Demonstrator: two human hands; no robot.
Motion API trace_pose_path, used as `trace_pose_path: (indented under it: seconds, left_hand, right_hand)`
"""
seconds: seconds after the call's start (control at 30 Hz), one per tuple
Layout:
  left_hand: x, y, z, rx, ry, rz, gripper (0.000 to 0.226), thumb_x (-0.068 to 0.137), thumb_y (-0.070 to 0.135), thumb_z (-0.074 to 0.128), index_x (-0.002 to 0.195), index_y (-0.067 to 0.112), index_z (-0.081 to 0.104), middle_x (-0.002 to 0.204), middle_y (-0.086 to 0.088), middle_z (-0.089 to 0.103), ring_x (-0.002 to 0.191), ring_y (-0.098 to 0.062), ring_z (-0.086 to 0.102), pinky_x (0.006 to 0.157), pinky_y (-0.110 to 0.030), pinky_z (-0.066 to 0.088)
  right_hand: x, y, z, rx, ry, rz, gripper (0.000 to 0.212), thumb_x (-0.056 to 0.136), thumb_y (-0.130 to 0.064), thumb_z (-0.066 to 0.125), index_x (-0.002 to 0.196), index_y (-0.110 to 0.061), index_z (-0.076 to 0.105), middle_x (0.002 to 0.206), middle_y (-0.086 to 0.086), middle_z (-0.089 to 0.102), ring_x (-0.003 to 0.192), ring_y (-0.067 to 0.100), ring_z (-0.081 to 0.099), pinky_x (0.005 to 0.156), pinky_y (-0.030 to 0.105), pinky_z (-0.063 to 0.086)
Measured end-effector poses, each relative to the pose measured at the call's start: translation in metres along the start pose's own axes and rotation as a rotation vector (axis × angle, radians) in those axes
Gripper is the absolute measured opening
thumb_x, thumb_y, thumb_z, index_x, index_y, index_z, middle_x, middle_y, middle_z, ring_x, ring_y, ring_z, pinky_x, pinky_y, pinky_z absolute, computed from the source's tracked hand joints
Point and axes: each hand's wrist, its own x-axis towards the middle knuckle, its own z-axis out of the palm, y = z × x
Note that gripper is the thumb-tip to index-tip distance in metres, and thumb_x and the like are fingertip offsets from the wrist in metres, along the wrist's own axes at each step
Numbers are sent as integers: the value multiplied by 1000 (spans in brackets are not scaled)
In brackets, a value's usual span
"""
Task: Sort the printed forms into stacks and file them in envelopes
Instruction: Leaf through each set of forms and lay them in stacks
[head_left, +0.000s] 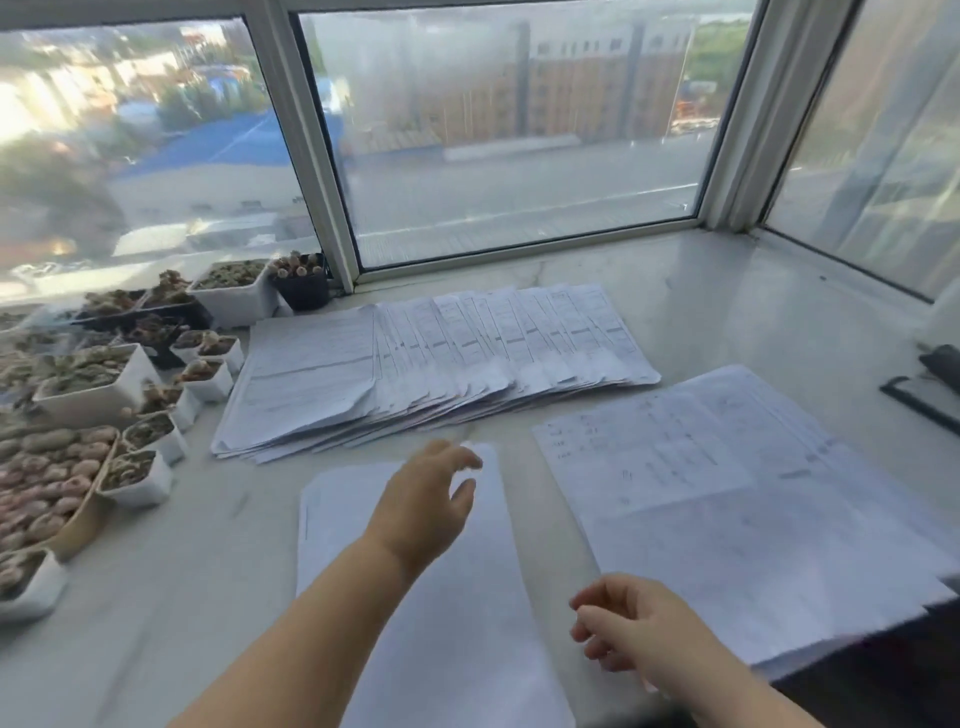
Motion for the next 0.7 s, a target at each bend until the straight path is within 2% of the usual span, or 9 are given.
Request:
trace_pose_path:
  seconds: [0.07,0.13,0.2,0.3,0.4,0.5,0.57,0.7]
  left_hand:
    - [-63,3,12,9,-11,39,20,90,20,59,109,25,63,101,11,55,94,-4,55,88,-23,44]
    - [-117,9,23,7,-58,68,18,90,30,58,108,31,60,100,16,52,92,2,51,87,-18,43]
    - [-157,15,30,-23,-103,88,23,87,45,57,107,34,59,104,20,50,97,3,49,88,-12,38]
    - [-190,19,38,-41,-157,131,38,79,58,58,110,35,58,117,22,47,110,3,43,97,-10,31]
    - [-201,17,44,-43,-124,140,30,83,45,63,109,32,62,124,19,47,117,1,43,98,-5,24]
    - [-203,17,43,-113,-67,88,15,84,30,67,98,25,67,112,21,54,105,4,51,90,-2,32]
    - [-203,16,43,-141,-58,55,13,83,30,69,95,26,69,108,25,56,100,6,53,87,-4,36]
    - [-201,14,42,-161,-72,-16,19,82,42,68,98,33,70,109,38,49,103,12,51,87,2,31]
  right_hand:
    - [-13,19,14,-106,50,-37,10,89,-6,60,83,-13,66,61,-2,70,52,8,61,53,22,47]
    - [-24,31,23,-237,105,-105,10,88,-15,62,80,-20,65,62,-4,70,54,7,64,56,23,51]
    - [-34,38,32,-371,122,-154,9,87,-24,61,79,-24,64,66,-6,71,58,5,66,63,27,54]
    - [-44,49,44,-435,146,-167,8,86,-30,61,79,-27,61,68,-5,71,58,5,65,64,27,55]
    - [-52,56,54,-301,167,-142,5,86,-25,63,88,-28,59,76,-3,70,63,8,69,63,24,57]
    - [-53,59,59,-18,154,-63,22,86,-17,65,103,-27,55,98,6,68,76,14,71,62,22,57]
    - [-52,57,60,93,120,-49,29,86,-16,65,108,-29,52,106,9,65,85,18,71,65,22,57]
    - [-45,46,56,24,34,-93,42,79,-10,67,110,-33,49,99,13,72,91,23,70,87,40,57]
